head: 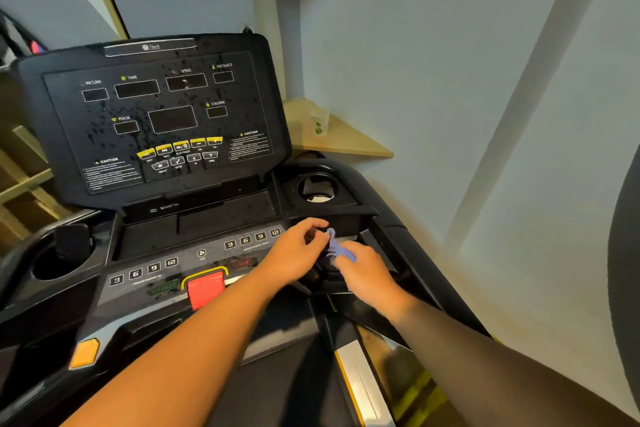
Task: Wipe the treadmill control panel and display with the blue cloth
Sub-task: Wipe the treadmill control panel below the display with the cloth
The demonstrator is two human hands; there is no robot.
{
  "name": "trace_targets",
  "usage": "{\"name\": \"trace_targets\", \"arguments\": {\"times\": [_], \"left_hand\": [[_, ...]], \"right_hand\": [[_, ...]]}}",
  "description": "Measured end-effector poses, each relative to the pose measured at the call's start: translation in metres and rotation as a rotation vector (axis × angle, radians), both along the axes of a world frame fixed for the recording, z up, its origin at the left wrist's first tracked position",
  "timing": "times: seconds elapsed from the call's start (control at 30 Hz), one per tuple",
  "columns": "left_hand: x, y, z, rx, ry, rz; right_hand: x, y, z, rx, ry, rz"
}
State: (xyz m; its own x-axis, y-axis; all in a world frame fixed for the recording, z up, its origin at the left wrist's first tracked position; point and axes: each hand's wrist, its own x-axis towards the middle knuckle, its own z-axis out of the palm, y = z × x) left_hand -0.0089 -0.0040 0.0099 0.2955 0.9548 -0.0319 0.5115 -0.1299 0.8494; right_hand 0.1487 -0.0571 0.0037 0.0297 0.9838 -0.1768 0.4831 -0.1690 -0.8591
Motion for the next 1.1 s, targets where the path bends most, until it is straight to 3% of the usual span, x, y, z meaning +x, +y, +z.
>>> {"name": "trace_targets", "arguments": {"times": [0.17, 0.27, 0.4, 0.57, 0.63, 0.83, 0.97, 1.03, 1.1], "left_hand": [[-0.028, -0.005, 0.02, -0.133, -0.102, 0.197], [-0.05, -0.011, 0.024, -0.31, -0.178, 0.336], [-0.077, -0.025, 0.029, -0.55, -0.454, 0.352], [-0.108, -0.044, 0.037, -0.36, -0.309, 0.441], [-0.12, -0.052, 0.048, -0.34, -0.322, 0.434], [-0.154, -0.072, 0.083, -0.424, -0.687, 0.35], [-0.152, -0.08, 0.111, -0.399, -0.789, 0.208], [-0.143, -0.082, 0.127, -0.305, -0.764, 0.14], [-0.136, -0.081, 0.137, -0.199, -0.641, 0.136]], "right_hand": [[-0.031, 0.004, 0.032, -0.089, 0.345, -0.095], [-0.05, 0.004, 0.033, -0.082, 0.519, -0.091], [-0.078, 0.007, 0.037, -0.122, 0.558, -0.1], [-0.105, 0.001, 0.031, -0.105, 0.337, 0.042], [-0.11, 0.001, 0.033, -0.12, 0.345, 0.061], [-0.114, -0.005, 0.084, -0.131, 0.608, 0.114], [-0.102, -0.005, 0.115, -0.163, 0.955, 0.152], [-0.099, -0.006, 0.117, -0.224, 1.132, 0.172], [-0.101, -0.012, 0.115, -0.26, 1.193, 0.209]]}}
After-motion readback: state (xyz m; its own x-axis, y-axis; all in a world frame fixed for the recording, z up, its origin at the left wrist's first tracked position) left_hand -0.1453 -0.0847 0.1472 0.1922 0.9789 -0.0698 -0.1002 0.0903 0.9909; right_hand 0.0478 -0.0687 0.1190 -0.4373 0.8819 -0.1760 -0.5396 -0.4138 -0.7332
